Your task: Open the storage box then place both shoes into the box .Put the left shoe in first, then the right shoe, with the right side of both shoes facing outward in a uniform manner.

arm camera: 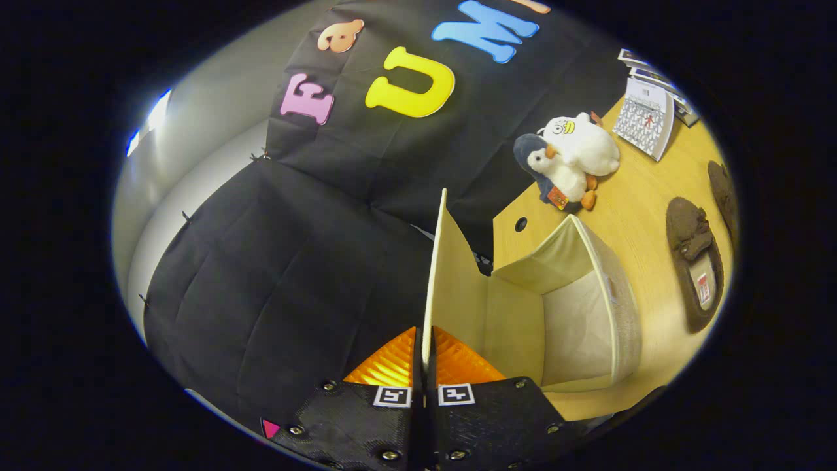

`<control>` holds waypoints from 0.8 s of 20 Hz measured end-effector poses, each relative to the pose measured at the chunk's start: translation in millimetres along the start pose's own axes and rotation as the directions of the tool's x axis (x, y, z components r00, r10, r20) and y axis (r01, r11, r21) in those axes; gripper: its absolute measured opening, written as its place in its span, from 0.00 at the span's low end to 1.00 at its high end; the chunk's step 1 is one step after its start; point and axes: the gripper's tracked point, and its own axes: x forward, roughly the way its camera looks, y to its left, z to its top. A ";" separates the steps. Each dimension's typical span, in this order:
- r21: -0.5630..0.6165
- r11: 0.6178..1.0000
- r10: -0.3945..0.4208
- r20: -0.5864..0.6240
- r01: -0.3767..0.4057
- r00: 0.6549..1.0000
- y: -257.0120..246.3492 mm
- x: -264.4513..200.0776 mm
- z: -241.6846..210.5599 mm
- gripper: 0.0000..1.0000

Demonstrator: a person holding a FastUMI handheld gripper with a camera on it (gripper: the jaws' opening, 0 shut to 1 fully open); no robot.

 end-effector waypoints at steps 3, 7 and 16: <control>-0.093 0.995 -0.021 0.007 0.022 1.000 22.7 18.7 -9.1 0.01; -0.219 0.975 -0.032 -0.021 0.026 0.999 50.9 47.3 -35.0 0.01; -0.392 0.919 -0.009 -0.126 -0.042 0.992 87.7 93.5 -88.1 0.24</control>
